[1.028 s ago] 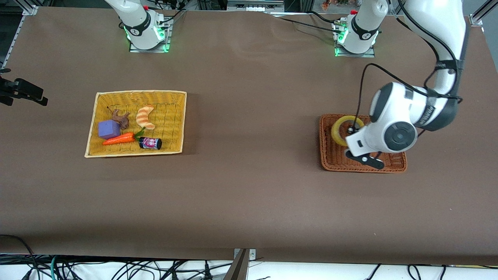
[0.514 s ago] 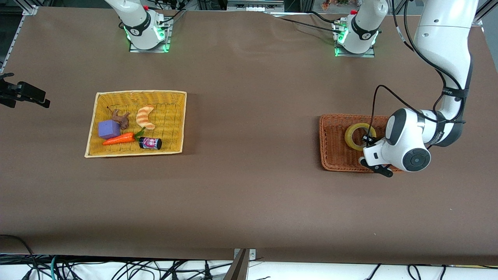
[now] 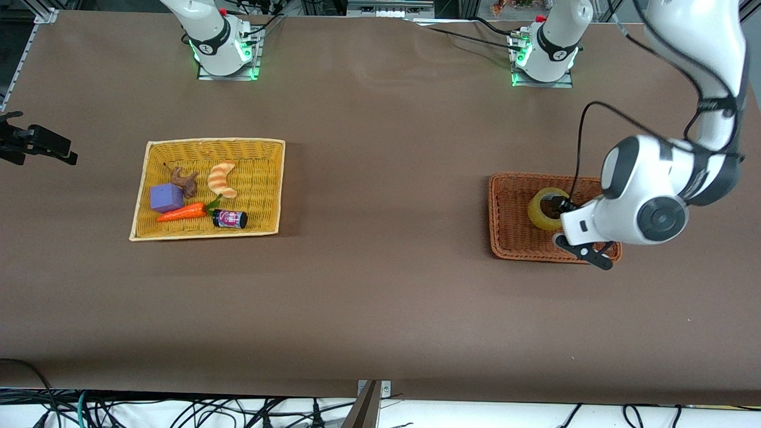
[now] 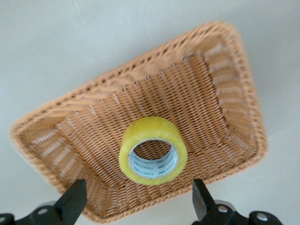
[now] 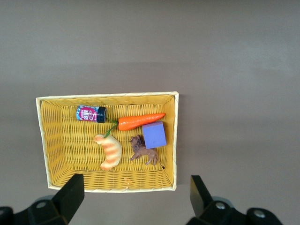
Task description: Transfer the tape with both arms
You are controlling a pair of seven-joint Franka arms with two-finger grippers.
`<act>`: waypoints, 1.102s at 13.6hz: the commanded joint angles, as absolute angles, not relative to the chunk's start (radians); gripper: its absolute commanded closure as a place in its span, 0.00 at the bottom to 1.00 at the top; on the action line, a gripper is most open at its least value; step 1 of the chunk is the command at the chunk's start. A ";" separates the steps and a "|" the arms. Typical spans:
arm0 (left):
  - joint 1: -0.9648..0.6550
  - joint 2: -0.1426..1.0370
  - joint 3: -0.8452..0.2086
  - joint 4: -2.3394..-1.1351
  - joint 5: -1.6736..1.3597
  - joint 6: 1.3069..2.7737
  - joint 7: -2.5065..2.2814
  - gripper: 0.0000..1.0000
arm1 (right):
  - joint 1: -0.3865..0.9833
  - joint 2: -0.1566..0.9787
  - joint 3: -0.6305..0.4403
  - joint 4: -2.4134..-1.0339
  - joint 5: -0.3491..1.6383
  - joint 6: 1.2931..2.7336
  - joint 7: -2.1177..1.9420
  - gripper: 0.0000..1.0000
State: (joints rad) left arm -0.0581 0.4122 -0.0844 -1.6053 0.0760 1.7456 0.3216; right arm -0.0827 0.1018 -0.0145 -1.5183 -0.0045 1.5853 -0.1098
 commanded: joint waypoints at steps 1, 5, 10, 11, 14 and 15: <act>-0.046 0.266 -0.097 -1.605 0.075 1.727 0.324 0.00 | -0.080 0.109 -0.018 -1.500 0.009 1.580 -0.124 0.00; -0.031 0.142 -0.087 -1.545 0.086 1.657 0.316 0.00 | -0.080 0.109 -0.018 -1.500 0.009 1.580 -0.123 0.00; -0.047 -0.006 -0.014 -1.693 0.028 1.722 0.106 0.00 | -0.081 0.109 -0.020 -1.500 0.009 1.580 -0.124 0.00; -0.048 -0.021 -0.014 -1.716 0.002 1.736 0.028 0.00 | -0.081 0.109 -0.020 -1.500 0.009 1.580 -0.124 0.00; -0.049 -0.037 -0.017 -1.733 -0.002 1.727 0.020 0.00 | -0.081 0.107 -0.020 -1.500 0.009 1.580 -0.123 0.00; -0.048 -0.029 -0.017 -1.724 -0.002 1.712 0.026 0.00 | -0.081 0.109 -0.020 -1.500 0.009 1.578 -0.123 0.00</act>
